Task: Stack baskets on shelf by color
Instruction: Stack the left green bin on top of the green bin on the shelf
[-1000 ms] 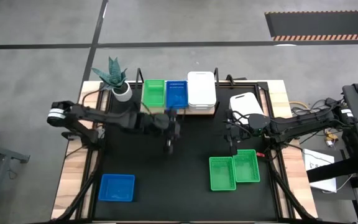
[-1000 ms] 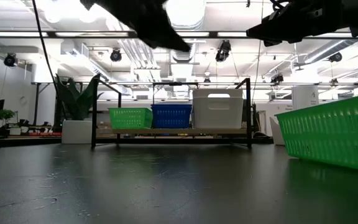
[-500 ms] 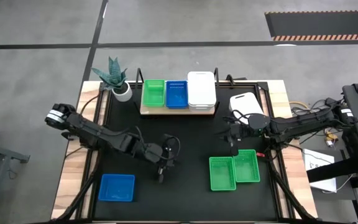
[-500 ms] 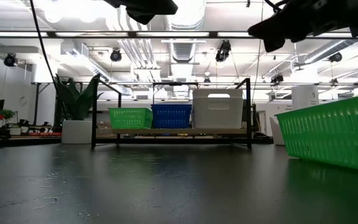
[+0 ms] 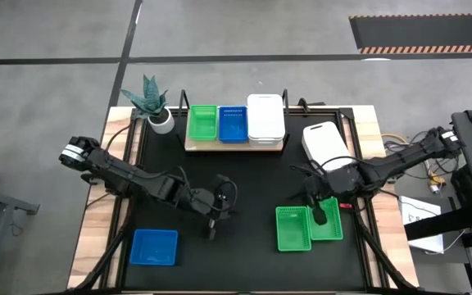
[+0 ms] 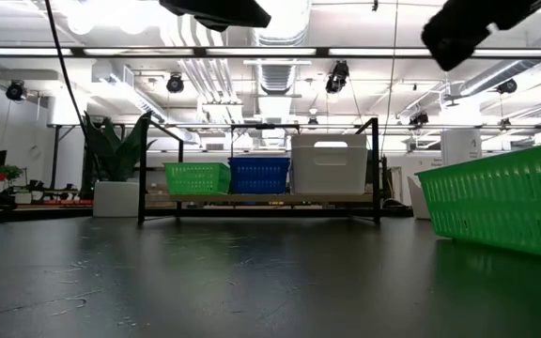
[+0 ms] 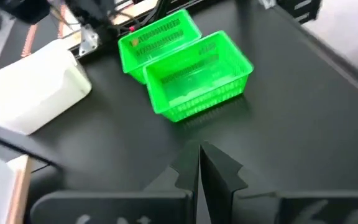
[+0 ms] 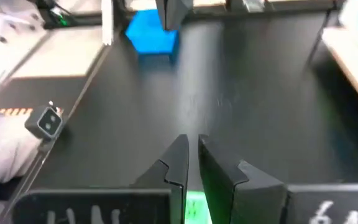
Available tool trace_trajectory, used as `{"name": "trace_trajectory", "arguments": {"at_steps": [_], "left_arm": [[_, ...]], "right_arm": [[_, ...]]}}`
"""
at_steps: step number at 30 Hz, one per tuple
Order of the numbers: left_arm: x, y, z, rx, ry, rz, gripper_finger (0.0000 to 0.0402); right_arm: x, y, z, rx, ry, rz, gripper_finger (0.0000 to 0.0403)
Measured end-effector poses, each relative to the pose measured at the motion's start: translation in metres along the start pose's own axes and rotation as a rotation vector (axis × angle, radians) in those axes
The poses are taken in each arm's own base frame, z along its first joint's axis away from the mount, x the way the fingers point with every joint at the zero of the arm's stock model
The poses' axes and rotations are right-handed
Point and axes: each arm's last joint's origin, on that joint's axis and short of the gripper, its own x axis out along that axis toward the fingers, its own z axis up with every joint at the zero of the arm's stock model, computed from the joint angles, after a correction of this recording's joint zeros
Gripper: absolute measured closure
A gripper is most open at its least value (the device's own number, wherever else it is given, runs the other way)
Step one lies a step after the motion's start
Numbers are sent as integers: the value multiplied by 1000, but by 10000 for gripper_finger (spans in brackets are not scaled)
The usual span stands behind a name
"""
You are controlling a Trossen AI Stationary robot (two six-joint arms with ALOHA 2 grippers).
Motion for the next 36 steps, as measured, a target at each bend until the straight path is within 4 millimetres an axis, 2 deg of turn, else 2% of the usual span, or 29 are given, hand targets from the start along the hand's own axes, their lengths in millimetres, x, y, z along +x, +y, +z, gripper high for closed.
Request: {"name": "trace_trajectory", "arguments": {"at_steps": [8, 15, 21, 25, 31, 36], "left_arm": [[0, -1, -8, 5, 59, 3, 402], [3, -3, -19, -17, 92, 21, 402], [5, -5, -28, -60, 120, 23, 402], [5, -5, -28, -60, 119, 23, 402], [5, -5, -28, -59, 120, 38, 402], [5, -5, -28, -53, 121, 40, 402]], "right_arm": [[7, 11, 0, 155, 276, -62, 375], [21, 14, -1, 185, 551, -143, 369], [29, 16, 8, 171, 746, -209, 318], [38, 18, 10, 74, 840, -207, 271], [57, 19, 4, -55, 916, -171, 220], [70, 18, -6, -125, 975, -155, 205]]}}
